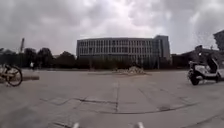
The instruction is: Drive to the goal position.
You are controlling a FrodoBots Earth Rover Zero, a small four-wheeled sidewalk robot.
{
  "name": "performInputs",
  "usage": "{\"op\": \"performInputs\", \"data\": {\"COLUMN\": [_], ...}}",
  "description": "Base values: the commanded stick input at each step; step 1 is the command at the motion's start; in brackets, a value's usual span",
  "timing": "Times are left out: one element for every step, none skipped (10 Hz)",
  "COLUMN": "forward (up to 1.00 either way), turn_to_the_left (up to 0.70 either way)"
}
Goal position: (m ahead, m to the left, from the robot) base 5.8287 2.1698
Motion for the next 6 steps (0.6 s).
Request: {"op": "performInputs", "data": {"forward": [0.6, 0.6, 0.6, 0.6, 0.6, 0.6], "turn_to_the_left": [0.0, 0.0, 0.0, 0.0, 0.0, 0.0]}}
